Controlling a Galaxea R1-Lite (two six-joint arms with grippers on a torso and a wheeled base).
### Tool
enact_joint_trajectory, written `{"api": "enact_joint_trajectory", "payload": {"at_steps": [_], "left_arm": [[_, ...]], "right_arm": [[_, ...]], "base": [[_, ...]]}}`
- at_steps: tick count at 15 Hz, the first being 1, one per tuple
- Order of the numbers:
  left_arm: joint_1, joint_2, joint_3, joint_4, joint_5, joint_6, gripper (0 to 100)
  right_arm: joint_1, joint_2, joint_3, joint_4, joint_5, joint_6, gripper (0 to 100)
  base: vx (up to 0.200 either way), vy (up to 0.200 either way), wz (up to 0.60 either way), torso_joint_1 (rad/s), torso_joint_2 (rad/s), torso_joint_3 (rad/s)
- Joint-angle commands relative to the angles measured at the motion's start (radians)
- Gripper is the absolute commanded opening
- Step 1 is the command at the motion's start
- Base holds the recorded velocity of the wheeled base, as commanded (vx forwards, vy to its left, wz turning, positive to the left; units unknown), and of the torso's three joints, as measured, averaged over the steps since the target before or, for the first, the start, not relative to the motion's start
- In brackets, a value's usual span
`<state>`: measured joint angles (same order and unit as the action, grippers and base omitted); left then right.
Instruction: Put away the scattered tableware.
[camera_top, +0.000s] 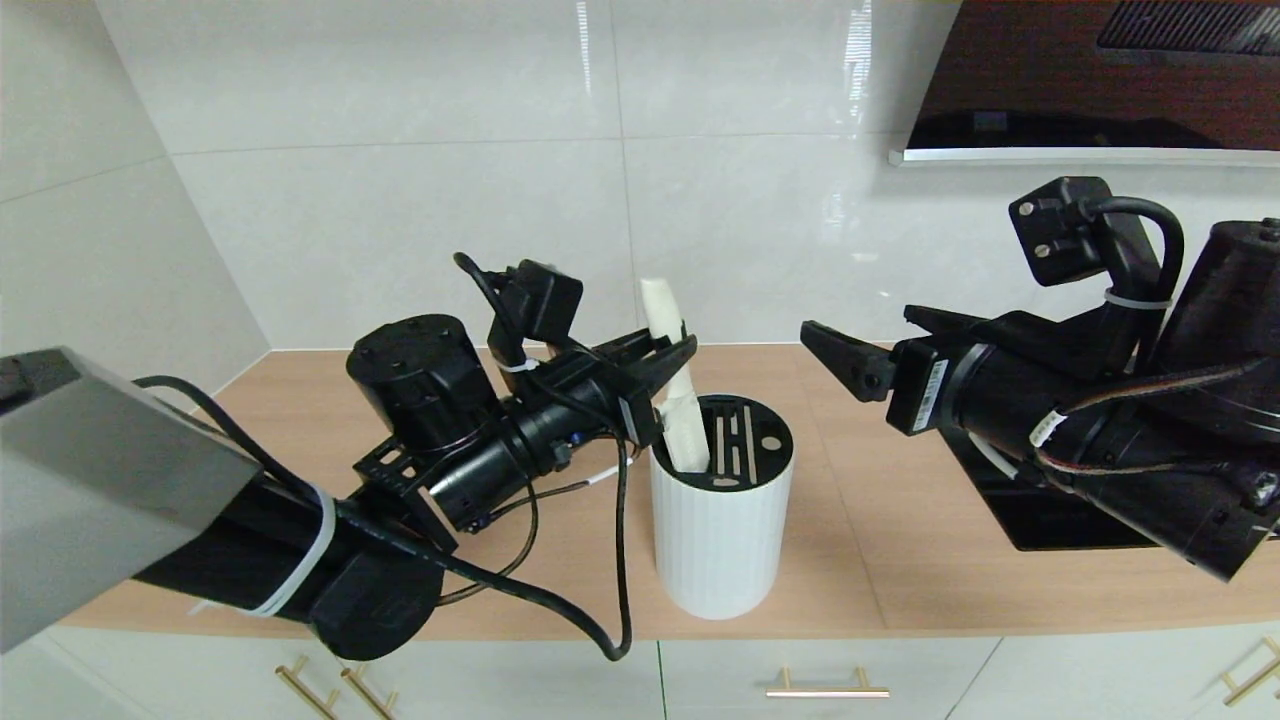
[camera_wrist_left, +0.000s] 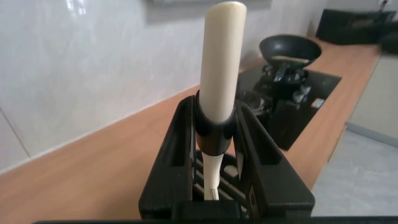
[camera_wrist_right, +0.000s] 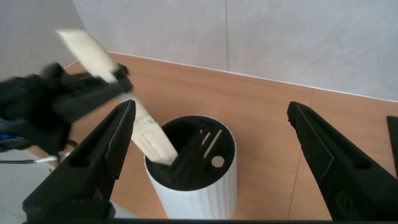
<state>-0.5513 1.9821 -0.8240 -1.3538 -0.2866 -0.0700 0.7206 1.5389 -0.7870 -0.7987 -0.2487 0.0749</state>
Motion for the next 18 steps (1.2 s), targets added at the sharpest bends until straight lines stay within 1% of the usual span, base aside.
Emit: {"api": "enact_joint_trajectory", "payload": {"at_steps": [1,5,13,14,15,18], "left_arm": [[-0.009,0.063,-0.007,-0.005,0.000,-0.001,0],[-0.022,0.132,-0.032,-0.007,0.027,-0.002,0],[-0.024,0.146,-0.033,-0.007,0.030,-0.002,0],[-0.024,0.144,-0.033,-0.007,0.032,-0.001,100],[-0.026,0.141,-0.035,-0.018,0.044,-0.002,100],[-0.032,0.138,-0.053,-0.114,0.098,-0.002,100]], "right_arm": [[0.000,0.007,0.000,0.000,0.000,0.000,100],[0.002,0.023,0.000,0.000,-0.001,-0.001,100],[0.002,0.029,0.000,0.000,-0.001,-0.001,100],[0.002,0.029,0.002,0.000,-0.001,-0.001,100],[0.002,0.029,0.002,0.000,-0.001,-0.001,100],[0.002,0.029,0.005,0.000,-0.001,-0.001,100]], "base": [[0.000,0.000,0.00,0.000,0.00,0.000],[0.000,0.000,0.00,0.000,0.00,0.000],[0.000,0.000,0.00,0.000,0.00,0.000],[0.000,0.000,0.00,0.000,0.00,0.000],[0.000,0.000,0.00,0.000,0.00,0.000],[0.000,0.000,0.00,0.000,0.00,0.000]]}}
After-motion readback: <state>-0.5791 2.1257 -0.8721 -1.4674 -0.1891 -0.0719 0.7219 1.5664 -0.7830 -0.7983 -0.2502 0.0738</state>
